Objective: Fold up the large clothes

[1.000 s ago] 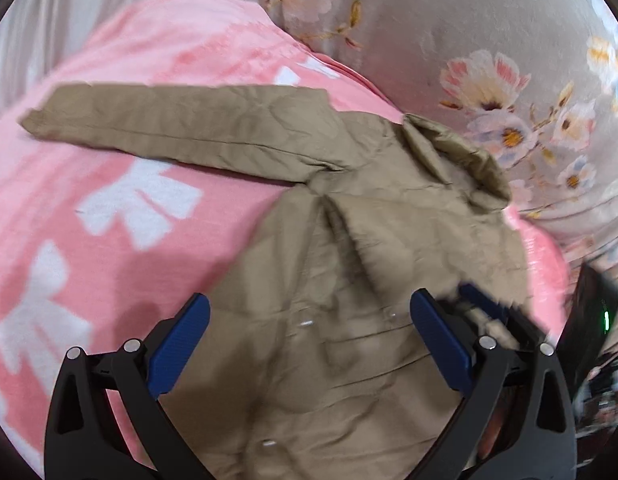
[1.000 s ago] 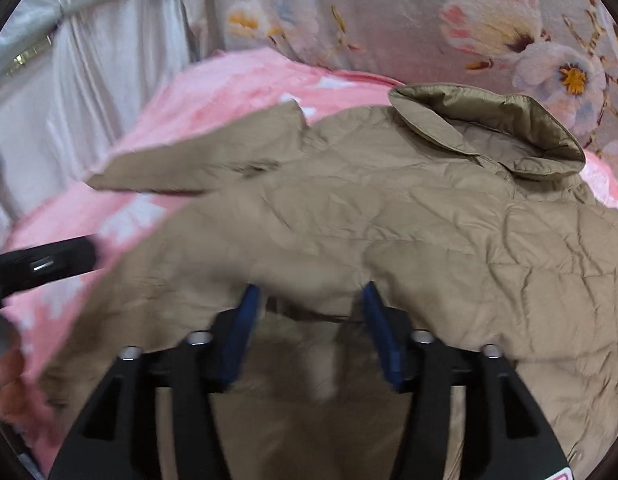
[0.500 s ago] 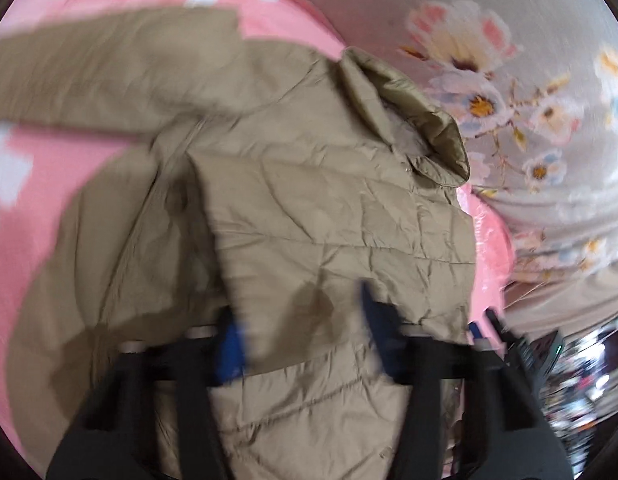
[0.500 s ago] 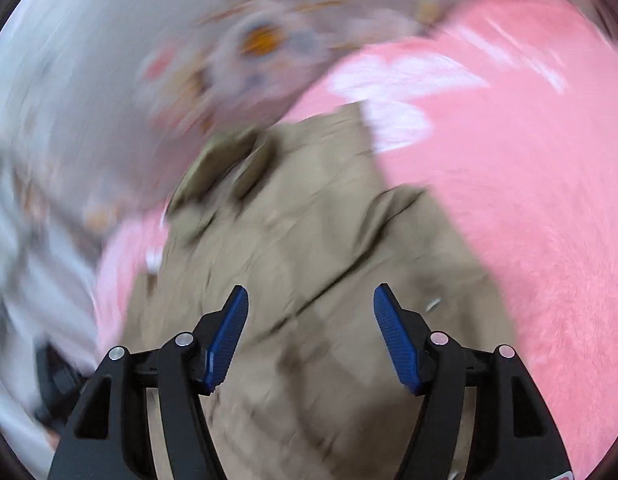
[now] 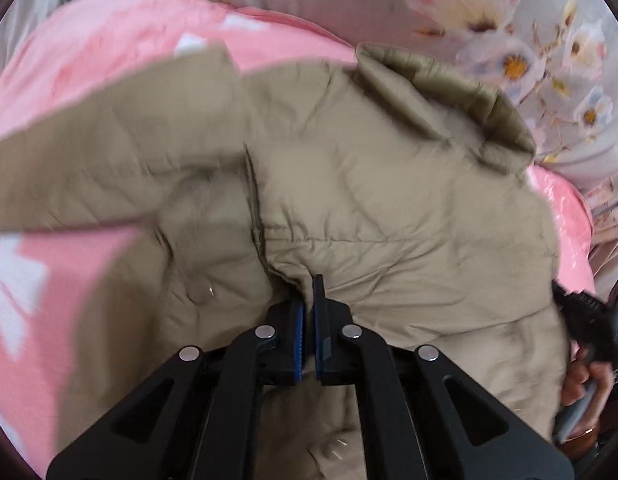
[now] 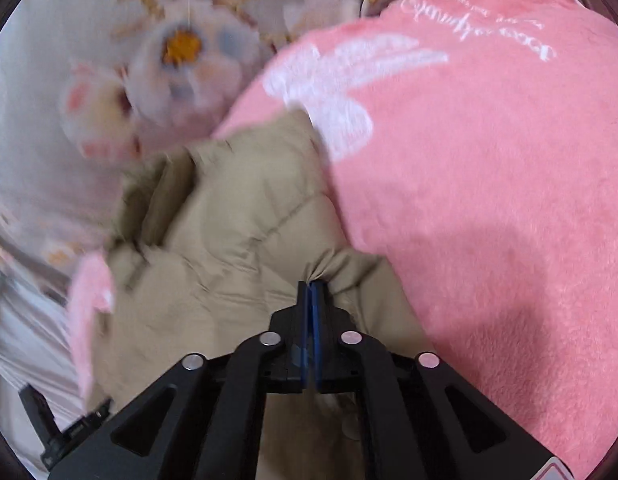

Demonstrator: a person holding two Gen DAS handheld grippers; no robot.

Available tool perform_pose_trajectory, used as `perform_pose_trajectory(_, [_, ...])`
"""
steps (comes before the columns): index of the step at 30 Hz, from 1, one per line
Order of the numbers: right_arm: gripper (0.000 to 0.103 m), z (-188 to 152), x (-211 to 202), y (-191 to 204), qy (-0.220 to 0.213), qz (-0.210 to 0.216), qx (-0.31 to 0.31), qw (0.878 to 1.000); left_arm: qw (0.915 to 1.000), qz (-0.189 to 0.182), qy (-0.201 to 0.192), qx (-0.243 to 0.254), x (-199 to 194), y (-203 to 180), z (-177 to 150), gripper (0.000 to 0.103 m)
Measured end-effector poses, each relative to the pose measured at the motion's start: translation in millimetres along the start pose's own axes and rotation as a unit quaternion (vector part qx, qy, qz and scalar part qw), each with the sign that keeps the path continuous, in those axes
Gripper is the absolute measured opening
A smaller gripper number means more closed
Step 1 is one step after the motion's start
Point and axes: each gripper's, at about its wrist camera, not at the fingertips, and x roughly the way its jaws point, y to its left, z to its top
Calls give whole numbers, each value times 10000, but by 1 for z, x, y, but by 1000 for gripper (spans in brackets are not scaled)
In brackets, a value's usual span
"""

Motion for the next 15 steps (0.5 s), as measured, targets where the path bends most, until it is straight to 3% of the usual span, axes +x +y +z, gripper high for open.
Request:
perform_pose_trajectory(5, [3, 3, -5, 16, 63, -576, -531, 9969, 9990, 246, -245, 285, -2, -6, -7, 4])
perform_pose_trajectory(9, [14, -9, -40, 24, -411, -1095, -718, 9905, 9974, 348, -445, 444, 1, -12, -13, 4])
perform_pose_trajectory(11, [14, -28, -67, 63, -691, -690, -1204, 9879, 9970, 356, -523, 452, 0, -11, -15, 4])
perform_pose_trajectory(15, [14, -62, -59, 138, -463, -212, -2279, 9723, 9969, 303, -578, 429, -2, -13, -16, 4])
